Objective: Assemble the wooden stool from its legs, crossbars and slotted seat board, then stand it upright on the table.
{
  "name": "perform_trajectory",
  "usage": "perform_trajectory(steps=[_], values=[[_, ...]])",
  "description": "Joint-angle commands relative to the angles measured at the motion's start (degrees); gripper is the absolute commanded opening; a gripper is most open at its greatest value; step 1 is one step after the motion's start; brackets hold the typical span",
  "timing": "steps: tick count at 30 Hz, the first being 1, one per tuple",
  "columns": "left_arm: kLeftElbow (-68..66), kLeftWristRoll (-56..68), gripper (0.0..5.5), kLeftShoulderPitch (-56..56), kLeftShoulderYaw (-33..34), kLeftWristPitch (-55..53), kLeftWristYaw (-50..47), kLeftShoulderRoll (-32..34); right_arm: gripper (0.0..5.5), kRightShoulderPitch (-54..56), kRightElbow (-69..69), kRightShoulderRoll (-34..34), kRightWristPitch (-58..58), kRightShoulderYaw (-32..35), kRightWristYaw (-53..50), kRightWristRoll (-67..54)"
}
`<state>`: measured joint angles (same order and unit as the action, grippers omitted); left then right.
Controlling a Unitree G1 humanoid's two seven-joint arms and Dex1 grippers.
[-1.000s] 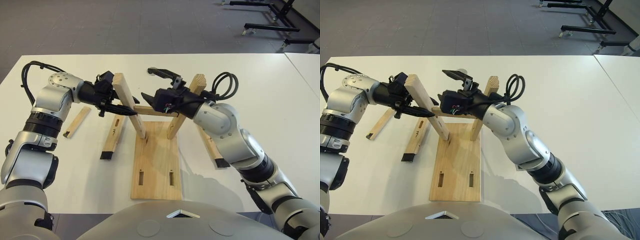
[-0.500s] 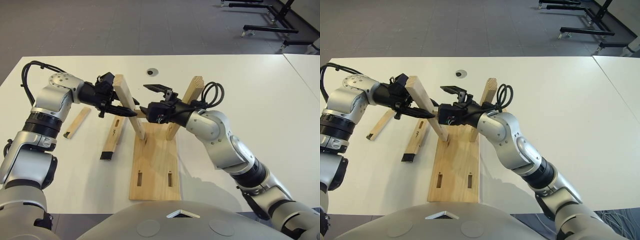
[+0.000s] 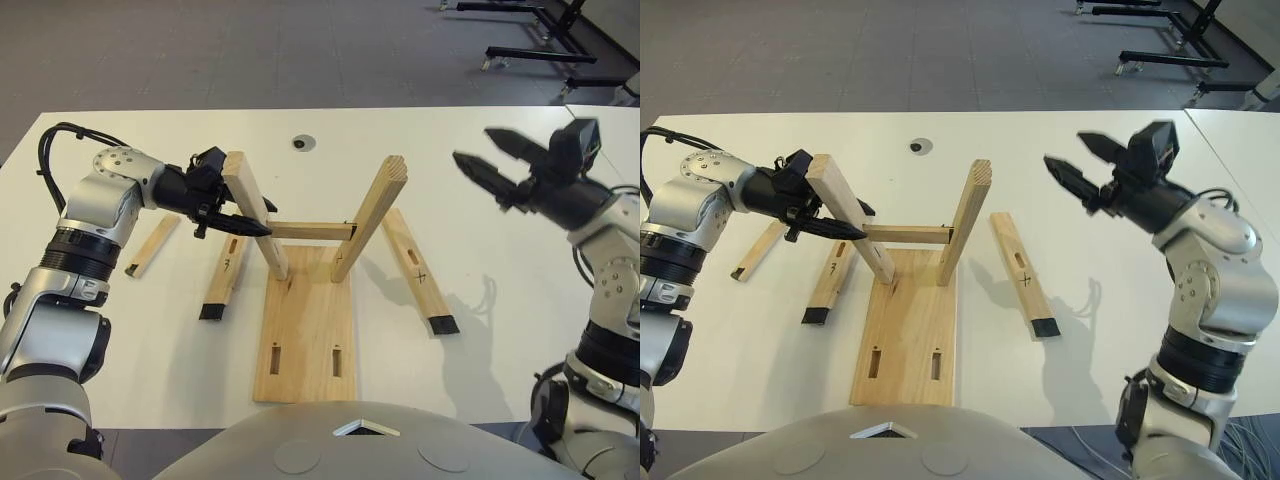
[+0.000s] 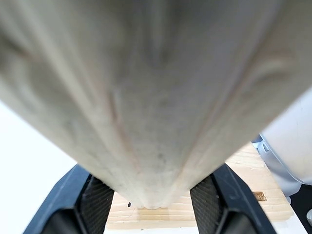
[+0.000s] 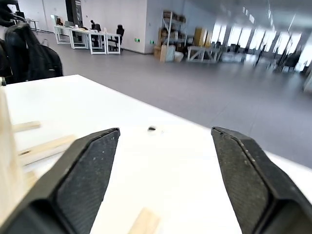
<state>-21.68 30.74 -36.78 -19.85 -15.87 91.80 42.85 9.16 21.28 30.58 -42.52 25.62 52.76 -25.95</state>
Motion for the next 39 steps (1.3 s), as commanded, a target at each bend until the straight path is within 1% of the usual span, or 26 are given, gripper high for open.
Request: perform_trajectory(steps=[1, 11, 14, 18, 23, 26, 31, 36, 39], values=[[-0.98, -7.71, 2.02, 6.0, -3.36, -0.73, -1.28, 0.38, 3.45, -3.72, 3.17, -0.61, -3.09, -3.97, 2.16, -7.44], [-2.54, -8.34, 2.02, 5.6, -3.08, 0.46, -2.0, -0.71, 3.45, 5.44, -1.28, -3.65, -1.84, -14.08, -1.96, -12.2], [-2.83, -8.55, 2.02, 5.27, -3.12, 0.8, -2.29, -1.17, 3.45, 6.9, -1.66, -3.52, -2.6, -17.0, -0.9, -13.26], [-2.25, -8.68, 2.02, 5.01, -3.18, 0.82, -3.01, -2.32, 3.45, 5.77, -2.68, -1.6, -1.74, -21.15, 0.31, -11.05], [-1.92, -8.75, 2.02, 5.48, -2.75, 0.89, -2.17, -1.22, 3.45, 3.94, -6.28, 2.1, 1.94, -19.45, 0.33, -8.53], [-2.11, -8.99, 2.02, 5.27, -2.7, 0.8, -1.88, -1.0, 3.45, 5.23, -8.62, 0.71, 2.22, -16.6, -0.97, -10.76], [-2.7, -9.35, 2.02, 4.71, -2.9, 0.94, -1.16, -0.92, 3.45, 5.33, -5.48, 0.16, -0.6, -14.07, -1.52, -17.55], [-3.26, -9.69, 2.02, 3.96, -3.1, 0.96, -0.53, -0.93, 3.45, 5.24, -4.68, 0.06, -1.49, -14.4, -3.51, -19.69], [-3.11, -10.7, 2.02, 3.03, -4.4, 1.13, 0.13, -1.29, 3.45, 4.69, -3.05, -0.22, -1.41, -17.92, -3.93, -18.61]])
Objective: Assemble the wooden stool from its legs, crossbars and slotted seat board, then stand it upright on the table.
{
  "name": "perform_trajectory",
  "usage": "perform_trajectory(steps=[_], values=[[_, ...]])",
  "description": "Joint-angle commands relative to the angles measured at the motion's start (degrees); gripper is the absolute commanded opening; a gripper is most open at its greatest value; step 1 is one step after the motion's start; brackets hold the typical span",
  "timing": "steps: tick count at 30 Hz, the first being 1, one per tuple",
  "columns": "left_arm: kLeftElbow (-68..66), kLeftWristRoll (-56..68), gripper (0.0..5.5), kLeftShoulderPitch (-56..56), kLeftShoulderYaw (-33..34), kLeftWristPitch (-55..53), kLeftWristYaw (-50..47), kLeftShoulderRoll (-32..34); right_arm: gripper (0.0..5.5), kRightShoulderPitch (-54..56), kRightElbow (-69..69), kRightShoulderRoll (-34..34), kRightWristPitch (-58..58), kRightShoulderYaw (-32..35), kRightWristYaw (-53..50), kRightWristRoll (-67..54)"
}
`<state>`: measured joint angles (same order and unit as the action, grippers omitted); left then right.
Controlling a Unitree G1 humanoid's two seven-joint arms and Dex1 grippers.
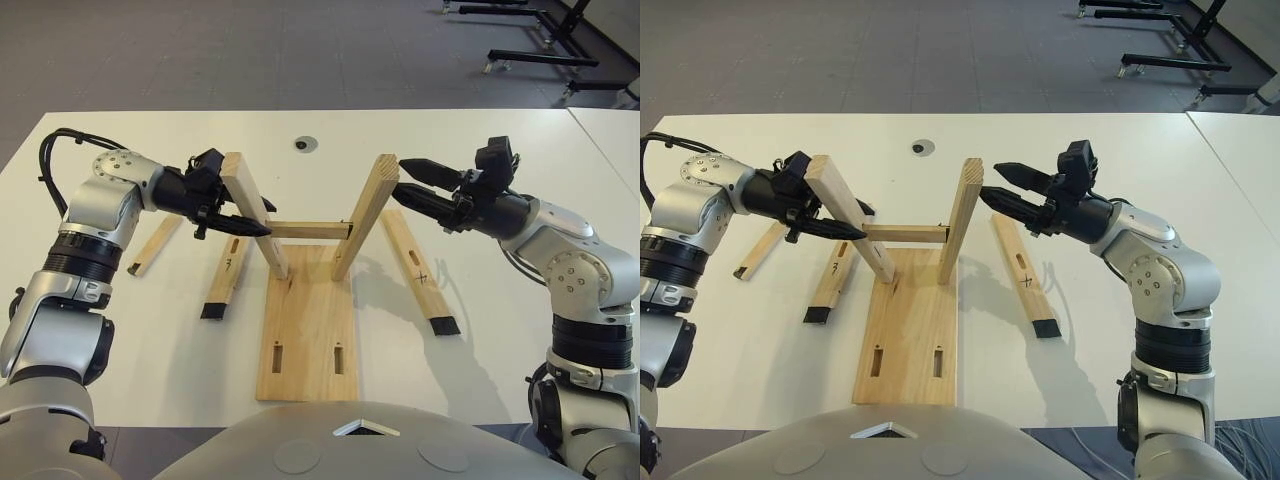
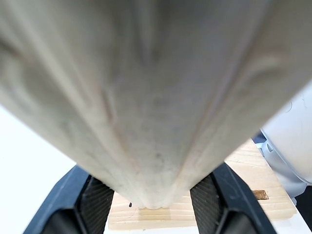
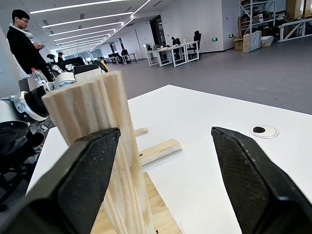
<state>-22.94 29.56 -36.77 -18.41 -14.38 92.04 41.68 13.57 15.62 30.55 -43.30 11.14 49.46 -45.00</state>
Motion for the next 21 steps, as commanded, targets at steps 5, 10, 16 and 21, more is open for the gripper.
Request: perform_trajectory(steps=[5, 10, 16, 21], values=[[-1.47, -11.14, 2.02, 1.76, -9.01, 0.1, 0.28, -1.36, 3.45, 0.03, 4.67, -0.64, -0.36, -9.62, -0.84, 3.03], [-2.0, -11.39, 2.02, 0.52, -12.64, 1.37, 0.41, -1.05, 3.45, 0.02, 5.49, -1.02, -0.08, -11.78, -1.45, 4.69], [-5.35, -9.59, 2.02, 1.68, -8.38, 4.69, -1.53, -3.39, 3.45, 0.51, 3.94, -0.13, 1.7, -10.58, 0.4, 5.3], [-6.21, -9.82, 3.01, 2.27, -3.64, 6.13, -4.09, -4.94, 3.45, 1.8, 1.0, 1.21, 3.28, -9.09, 1.43, 6.24]])
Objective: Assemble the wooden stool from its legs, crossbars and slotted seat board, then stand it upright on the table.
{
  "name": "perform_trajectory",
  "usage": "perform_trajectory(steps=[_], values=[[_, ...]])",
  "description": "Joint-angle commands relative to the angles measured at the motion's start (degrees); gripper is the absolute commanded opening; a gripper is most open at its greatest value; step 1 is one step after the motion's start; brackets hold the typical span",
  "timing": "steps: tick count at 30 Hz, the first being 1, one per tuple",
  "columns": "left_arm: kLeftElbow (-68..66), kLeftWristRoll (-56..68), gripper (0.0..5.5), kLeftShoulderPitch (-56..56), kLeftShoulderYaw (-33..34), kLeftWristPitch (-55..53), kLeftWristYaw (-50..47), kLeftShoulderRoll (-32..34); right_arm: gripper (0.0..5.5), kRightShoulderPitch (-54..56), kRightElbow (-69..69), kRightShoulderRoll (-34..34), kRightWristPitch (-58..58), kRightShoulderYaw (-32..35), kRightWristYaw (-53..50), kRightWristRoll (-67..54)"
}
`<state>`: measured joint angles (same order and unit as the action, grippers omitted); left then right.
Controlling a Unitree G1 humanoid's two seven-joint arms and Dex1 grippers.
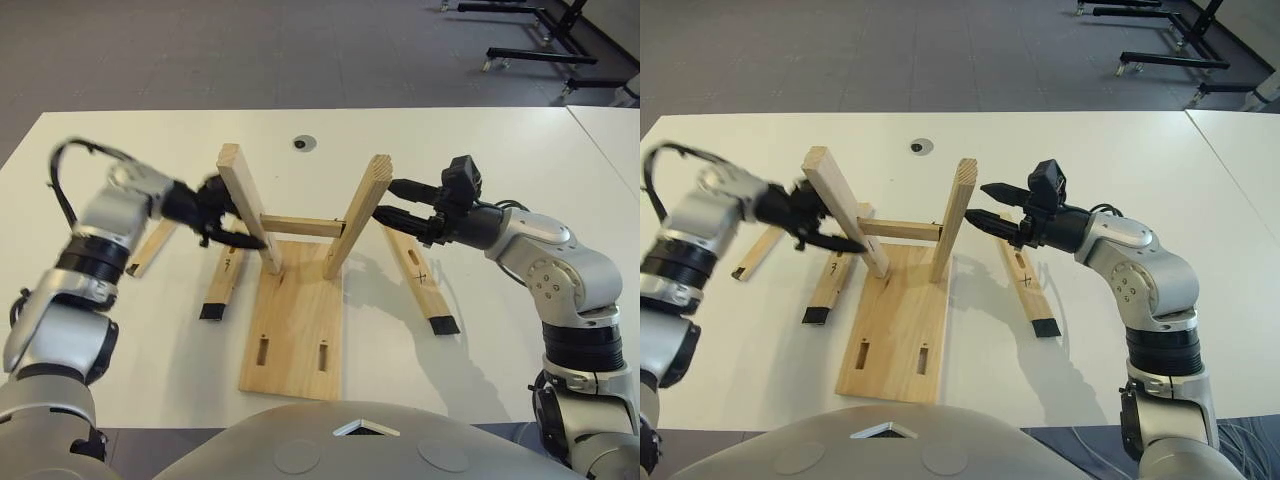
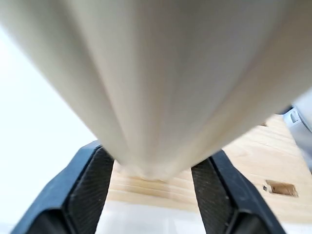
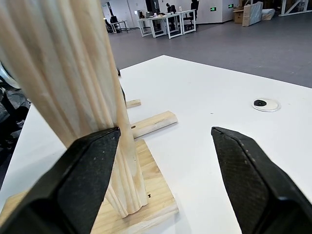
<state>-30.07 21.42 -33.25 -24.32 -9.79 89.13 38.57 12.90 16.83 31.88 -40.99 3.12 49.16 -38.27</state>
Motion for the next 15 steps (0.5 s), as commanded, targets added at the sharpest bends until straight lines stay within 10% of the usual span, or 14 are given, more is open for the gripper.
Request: perform_trajectory(steps=[1, 15], values=[[1.15, -1.48, 3.17, -1.05, 3.52, 1.16, -1.39, -2.05, 3.45, 2.56, -0.67, 0.09, 1.27, -0.98, 1.96, -0.33], [28.69, 11.56, 3.22, 21.03, 31.96, -6.66, -13.79, 4.64, 3.45, 9.73, -14.15, 8.25, 5.73, 9.43, 6.57, -0.43]])
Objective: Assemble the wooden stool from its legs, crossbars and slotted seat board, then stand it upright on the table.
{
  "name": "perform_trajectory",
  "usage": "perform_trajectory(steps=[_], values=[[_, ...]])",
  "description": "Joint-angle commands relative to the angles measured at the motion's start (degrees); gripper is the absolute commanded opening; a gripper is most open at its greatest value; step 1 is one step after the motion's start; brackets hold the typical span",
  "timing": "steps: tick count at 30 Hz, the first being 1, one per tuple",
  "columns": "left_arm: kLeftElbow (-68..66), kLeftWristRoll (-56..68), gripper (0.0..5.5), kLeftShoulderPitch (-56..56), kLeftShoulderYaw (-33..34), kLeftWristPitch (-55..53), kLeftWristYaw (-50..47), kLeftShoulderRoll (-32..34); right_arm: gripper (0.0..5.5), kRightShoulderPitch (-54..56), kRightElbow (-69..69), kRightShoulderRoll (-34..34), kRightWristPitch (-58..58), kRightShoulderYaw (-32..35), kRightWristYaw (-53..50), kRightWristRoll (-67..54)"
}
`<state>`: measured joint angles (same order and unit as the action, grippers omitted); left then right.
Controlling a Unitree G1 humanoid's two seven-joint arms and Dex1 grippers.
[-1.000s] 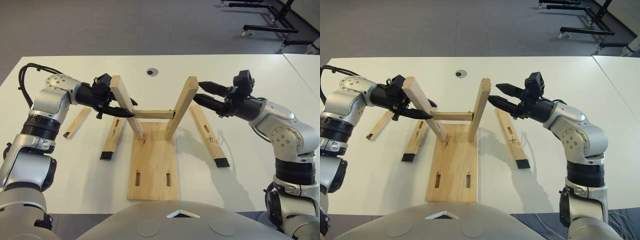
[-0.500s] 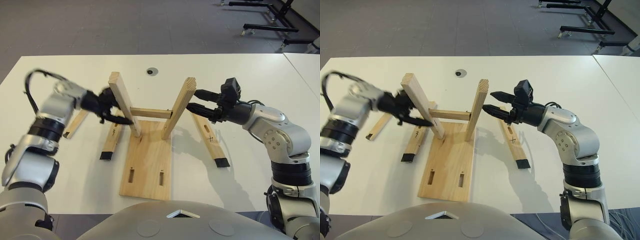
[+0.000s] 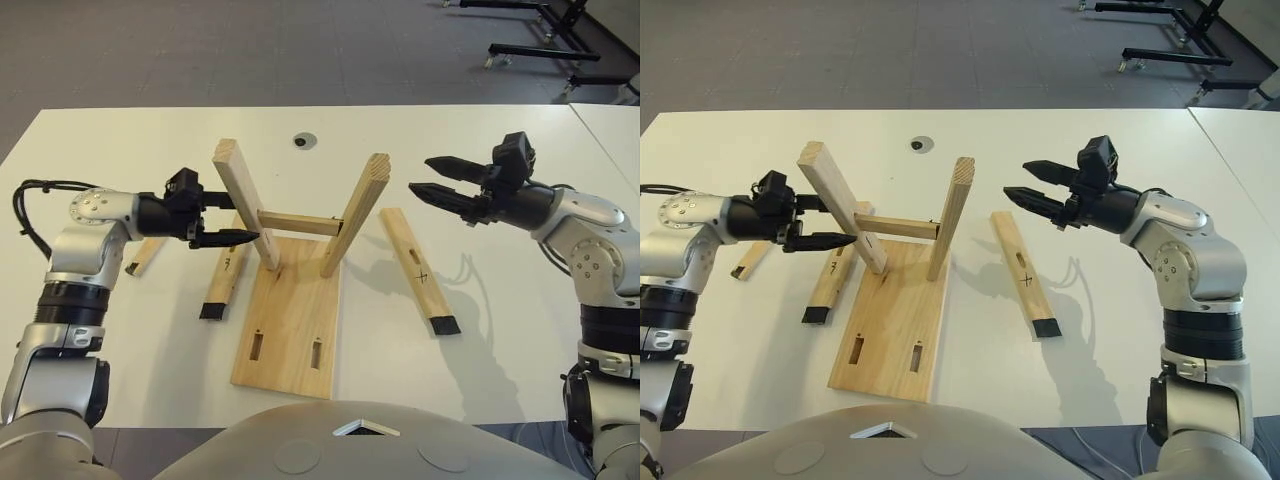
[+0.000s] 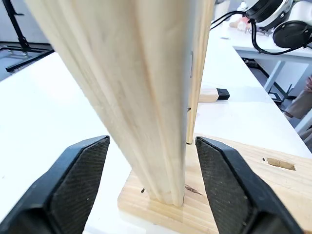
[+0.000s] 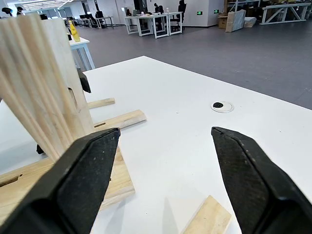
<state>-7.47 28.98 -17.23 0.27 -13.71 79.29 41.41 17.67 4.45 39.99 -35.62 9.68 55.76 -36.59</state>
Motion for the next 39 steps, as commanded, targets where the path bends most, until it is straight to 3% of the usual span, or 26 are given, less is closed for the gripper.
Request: perform_trajectory(steps=[1, 6, 8, 12, 17, 22, 26, 31, 36, 39], values=[[7.44, 5.23, 3.22, 6.36, 10.25, -2.92, -6.04, 1.42, 3.45, 6.8, -2.32, -0.88, 0.53, 3.77, -0.75, -3.09], [8.45, 15.67, 3.22, 2.18, 28.15, 2.75, -20.46, -5.62, 3.45, 16.49, 1.05, -8.75, -0.82, 6.38, -7.71, -11.23], [10.9, 20.12, 3.22, -3.26, 30.54, 2.43, -27.32, -7.99, 3.45, 19.97, 1.79, -11.8, -1.37, 5.8, -11.77, -12.58], [13.94, 18.95, 3.22, -12.43, 24.96, 2.63, -41.14, -16.03, 3.45, 20.15, 6.05, -15.44, -1.26, 1.18, -12.93, -12.57], [18.22, 14.41, 3.22, -10.02, 12.9, -0.57, -47.11, -24.02, 3.45, 21.71, 7.1, -16.17, -2.2, 0.03, -12.4, -14.05], [19.27, 12.57, 3.22, -4.05, 6.03, -6.25, -45.84, -23.85, 3.45, 19.31, 12.05, -16.58, -4.94, -2.86, -12.16, -16.68], [17.83, 9.86, 3.22, 1.04, 2.96, -6.98, -43.89, -23.0, 3.45, 13.76, 13.44, -14.04, -3.99, -12.81, -8.25, -9.13], [17.28, 9.77, 3.22, 1.4, 2.98, -5.88, -43.64, -22.64, 3.45, 11.16, 11.55, -13.21, -1.73, -16.51, -7.14, -4.02], [16.32, 8.41, 3.22, -2.19, 6.34, -0.37, -46.03, -23.51, 3.45, 14.48, 10.81, -16.71, -0.22, -9.95, -10.74, -8.77], [20.45, 17.85, 3.22, -3.98, 13.37, 0.28, -43.18, -22.32, 3.45, 17.89, 9.1, -13.3, -0.94, -2.94, -8.47, -13.83]])
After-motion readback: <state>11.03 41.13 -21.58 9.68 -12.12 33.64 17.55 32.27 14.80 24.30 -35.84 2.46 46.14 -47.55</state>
